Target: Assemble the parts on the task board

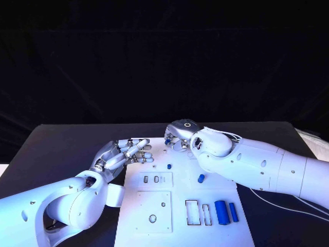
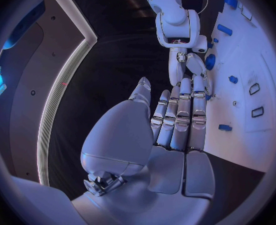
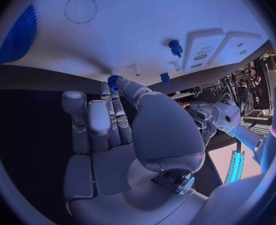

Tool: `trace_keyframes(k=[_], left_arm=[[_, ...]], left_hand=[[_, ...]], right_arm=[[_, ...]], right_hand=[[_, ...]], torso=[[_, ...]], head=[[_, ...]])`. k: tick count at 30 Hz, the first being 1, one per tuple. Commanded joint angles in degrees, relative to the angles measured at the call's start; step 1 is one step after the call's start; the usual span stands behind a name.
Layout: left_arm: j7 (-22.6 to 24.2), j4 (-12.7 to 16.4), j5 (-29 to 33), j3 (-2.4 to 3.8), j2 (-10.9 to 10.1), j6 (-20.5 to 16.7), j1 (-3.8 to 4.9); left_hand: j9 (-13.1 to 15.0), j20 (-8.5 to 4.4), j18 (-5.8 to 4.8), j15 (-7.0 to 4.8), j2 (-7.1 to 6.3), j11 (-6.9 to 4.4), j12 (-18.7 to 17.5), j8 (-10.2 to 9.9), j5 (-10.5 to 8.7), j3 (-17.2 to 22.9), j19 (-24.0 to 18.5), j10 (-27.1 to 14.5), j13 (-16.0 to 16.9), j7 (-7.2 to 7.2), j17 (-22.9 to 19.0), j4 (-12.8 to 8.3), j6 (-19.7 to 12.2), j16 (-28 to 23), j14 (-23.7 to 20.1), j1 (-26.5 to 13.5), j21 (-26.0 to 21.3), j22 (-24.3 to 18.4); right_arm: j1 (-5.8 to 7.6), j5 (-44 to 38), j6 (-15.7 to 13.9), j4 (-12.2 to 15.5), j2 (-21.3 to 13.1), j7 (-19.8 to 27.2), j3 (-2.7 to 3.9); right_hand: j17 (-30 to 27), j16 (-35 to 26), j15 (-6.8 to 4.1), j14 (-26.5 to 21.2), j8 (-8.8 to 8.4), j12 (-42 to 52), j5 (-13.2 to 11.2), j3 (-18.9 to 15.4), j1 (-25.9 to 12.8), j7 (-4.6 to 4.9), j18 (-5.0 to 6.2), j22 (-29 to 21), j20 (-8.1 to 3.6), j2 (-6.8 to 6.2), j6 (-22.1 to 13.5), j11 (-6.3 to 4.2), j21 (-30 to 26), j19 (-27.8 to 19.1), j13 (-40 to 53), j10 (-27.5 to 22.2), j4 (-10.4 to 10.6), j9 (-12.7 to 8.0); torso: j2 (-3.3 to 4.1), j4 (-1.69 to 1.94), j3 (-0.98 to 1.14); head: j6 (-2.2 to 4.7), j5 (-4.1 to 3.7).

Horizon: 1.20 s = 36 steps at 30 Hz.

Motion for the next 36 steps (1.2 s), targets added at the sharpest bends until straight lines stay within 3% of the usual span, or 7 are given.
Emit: trace_keyframes(k=[1, 11, 16, 25, 32, 34, 36], left_arm=[[0.2, 0.1, 0.0, 0.05, 0.0, 1.0, 0.07], [0.2, 0.1, 0.0, 0.05, 0.0, 0.9, 0.07], [0.1, 0.1, 0.0, 0.05, 0.0, 0.9, 0.07], [0.0, -0.2, 0.0, 0.05, -0.2, 1.0, 0.10], [0.2, -0.9, 0.0, 0.05, -0.5, 1.1, 0.15], [0.2, -1.0, 0.0, 0.05, -0.5, 1.2, 0.15], [0.2, -1.1, 0.0, 0.04, -0.4, 1.3, 0.15]], left_hand=[[0.0, 0.09, 0.95, 0.21, 0.16, 0.25, -0.2, -0.4, 0.04, 0.1, -0.1, 0.0, 0.0, 0.41, 0.1, -0.4, -0.1, -0.4, -0.3, 0.3, -0.2, -0.1], [0.0, 0.09, 0.95, 0.21, 0.16, 0.25, -0.2, -0.4, 0.04, 0.1, -0.1, 0.0, 0.0, 0.41, 0.1, -0.4, -0.1, -0.4, -0.3, 0.3, -0.2, -0.1], [0.0, 0.10, 0.96, 0.21, 0.17, 0.26, -0.3, -0.4, 0.04, 0.1, -0.2, 0.0, 0.0, 0.42, 0.2, -0.4, -0.1, -0.4, -0.3, 0.3, -0.3, -0.1], [-0.1, 0.11, 0.96, 0.23, 0.18, 0.28, -0.3, -0.4, 0.04, 0.0, -0.2, -0.1, -0.1, 0.44, 0.2, -0.5, -0.1, -0.5, -0.3, 0.3, -0.3, -0.1], [-0.1, 0.12, 0.96, 0.24, 0.18, 0.30, -0.4, -0.5, 0.04, 0.0, -0.2, -0.1, -0.1, 0.45, 0.2, -0.5, -0.2, -0.5, -0.3, 0.3, -0.3, -0.1], [-0.1, 0.12, 0.96, 0.24, 0.19, 0.30, -0.4, -0.5, 0.04, 0.0, -0.2, -0.1, -0.1, 0.45, 0.2, -0.5, -0.2, -0.5, -0.3, 0.3, -0.3, -0.1], [-0.1, 0.12, 0.96, 0.24, 0.19, 0.30, -0.4, -0.5, 0.04, 0.0, -0.2, -0.1, -0.1, 0.44, 0.2, -0.5, -0.2, -0.5, -0.3, 0.3, -0.3, -0.1]], right_arm=[[-0.02, -0.2, 0.0, 0.0, -0.1, 0.3, 0.00], [-0.04, 0.5, -0.1, -0.1, 0.0, 0.4, 0.00], [-0.03, 0.6, -0.6, -0.3, 0.1, 0.2, 0.00], [-0.02, 1.5, -2.4, 1.9, -1.9, 0.6, 0.03], [0.41, 4.4, -3.1, 8.1, -8.2, -0.7, 0.61], [0.67, 7.4, -2.2, 10.1, -11.1, -1.9, 0.90], [1.02, 11.5, -0.8, 11.5, -13.8, -3.2, 1.09]], right_hand=[[-0.1, 0.2, -0.33, 0.8, -0.04, 0.0, 0.1, 0.3, 0.3, 0.29, -0.83, 0.0, -0.11, -0.59, -0.1, 0.23, 0.2, 0.2, -0.1, 0.0, 0.2, 0.0], [-1.0, -0.2, 0.10, 0.6, -0.61, -0.8, -0.2, 0.1, -0.1, 0.82, -0.69, -1.0, 0.13, -1.61, -1.3, 0.81, -0.3, -0.5, -0.3, -1.7, 0.7, -0.3], [-7.1, -4.3, 1.04, -1.0, -0.71, -0.6, -2.1, -2.8, -0.2, 1.27, 0.46, -7.3, 0.81, -3.21, -7.3, 1.71, -4.3, -4.8, -0.2, -8.4, 1.8, -0.6], [-10.2, -6.6, 1.22, -1.3, -0.47, 0.2, -1.6, -6.2, 1.5, 1.50, 0.92, -10.5, 1.00, -2.55, -8.8, 2.01, -6.5, -6.0, -0.1, -10.3, 2.9, -0.5], [-5.7, -3.3, 0.72, 0.2, -0.22, 3.4, 0.8, -6.8, 1.4, 1.93, 0.07, -6.0, 0.74, -2.39, -6.8, 1.42, -3.8, -2.6, 0.4, -4.0, 4.1, -0.3], [-1.9, -0.7, 0.13, 1.1, -0.37, 5.8, 0.9, -7.0, 0.9, 1.68, -0.54, -2.5, 0.55, -2.67, -6.8, 0.55, -1.6, -0.2, 1.4, 1.0, 4.7, -0.4], [3.8, 3.2, -1.26, 2.3, -0.57, 10.9, 0.9, -8.3, 0.6, 0.38, -1.34, 2.3, -0.37, -4.17, -7.3, -1.39, 1.3, 2.9, 4.1, 9.8, 5.1, -0.5]], torso=[[0.02, 0.04, -0.03], [0.05, 0.10, -0.06], [0.05, 0.06, -0.09], [0.04, 0.00, -0.02], [-0.28, -0.68, 0.07], [-0.46, -0.96, 0.02], [-0.59, -1.12, 0.02]], head=[[-0.02, -0.11], [-0.04, -0.21], [0.06, -0.23], [0.18, -0.29], [0.47, -0.37], [0.38, -0.40], [0.42, -0.42]])
